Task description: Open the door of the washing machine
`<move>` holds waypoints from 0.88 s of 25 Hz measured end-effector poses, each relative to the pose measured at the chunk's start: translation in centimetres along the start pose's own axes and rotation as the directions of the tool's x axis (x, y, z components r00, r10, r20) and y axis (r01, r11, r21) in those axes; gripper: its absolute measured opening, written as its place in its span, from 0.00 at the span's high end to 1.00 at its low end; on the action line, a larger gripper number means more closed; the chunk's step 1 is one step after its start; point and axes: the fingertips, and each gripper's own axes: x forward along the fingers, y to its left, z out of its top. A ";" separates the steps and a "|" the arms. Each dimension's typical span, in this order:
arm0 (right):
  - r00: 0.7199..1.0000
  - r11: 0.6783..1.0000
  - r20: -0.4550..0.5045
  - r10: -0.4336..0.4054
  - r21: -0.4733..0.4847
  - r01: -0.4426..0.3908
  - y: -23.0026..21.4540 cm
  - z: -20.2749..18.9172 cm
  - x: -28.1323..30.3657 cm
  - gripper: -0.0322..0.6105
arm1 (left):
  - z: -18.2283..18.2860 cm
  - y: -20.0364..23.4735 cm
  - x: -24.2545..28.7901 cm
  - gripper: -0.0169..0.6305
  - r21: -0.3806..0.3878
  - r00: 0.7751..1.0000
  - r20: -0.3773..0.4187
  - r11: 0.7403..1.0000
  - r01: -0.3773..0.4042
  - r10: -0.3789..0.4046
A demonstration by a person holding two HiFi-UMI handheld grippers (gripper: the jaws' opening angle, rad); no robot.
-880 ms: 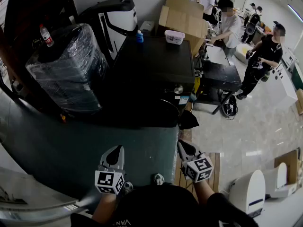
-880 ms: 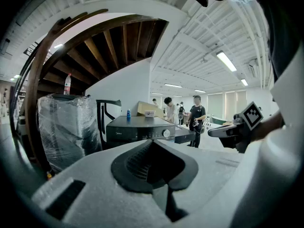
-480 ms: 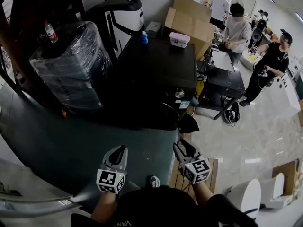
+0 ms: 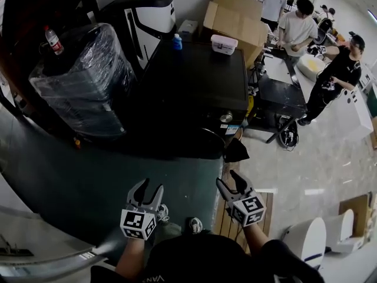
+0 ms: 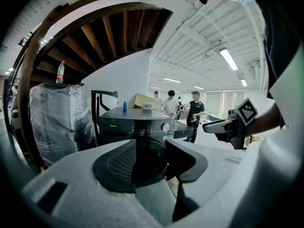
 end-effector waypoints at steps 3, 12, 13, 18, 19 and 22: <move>0.999 0.999 -0.008 -0.043 0.010 0.043 0.5 0.5 2.2 0.58 | 0.4 2.3 1.5 0.68 0.015 0.999 -0.016 0.999 0.045 -0.045; 0.966 0.963 0.002 -0.260 0.074 0.259 0.9 1.7 7.8 0.57 | 1.0 9.5 6.5 0.68 0.055 0.972 -0.068 0.972 0.230 -0.226; 0.959 0.956 0.006 -0.285 0.080 0.284 0.8 1.8 8.2 0.57 | 1.1 10.2 7.0 0.68 0.063 0.966 -0.075 0.966 0.252 -0.247; 0.925 0.922 0.017 -0.380 0.090 0.377 0.3 2.2 9.5 0.57 | 1.1 12.3 10.1 0.68 0.117 0.933 -0.101 0.927 0.357 -0.346; 0.919 0.917 0.016 -0.393 0.088 0.390 0.1 2.2 9.8 0.58 | 1.0 12.6 10.9 0.68 0.136 0.926 -0.110 0.917 0.374 -0.361; 0.908 0.906 -0.004 -0.419 0.071 0.418 -1.2 1.6 10.5 0.57 | 0.8 13.1 13.5 0.68 0.194 0.909 -0.151 0.890 0.413 -0.389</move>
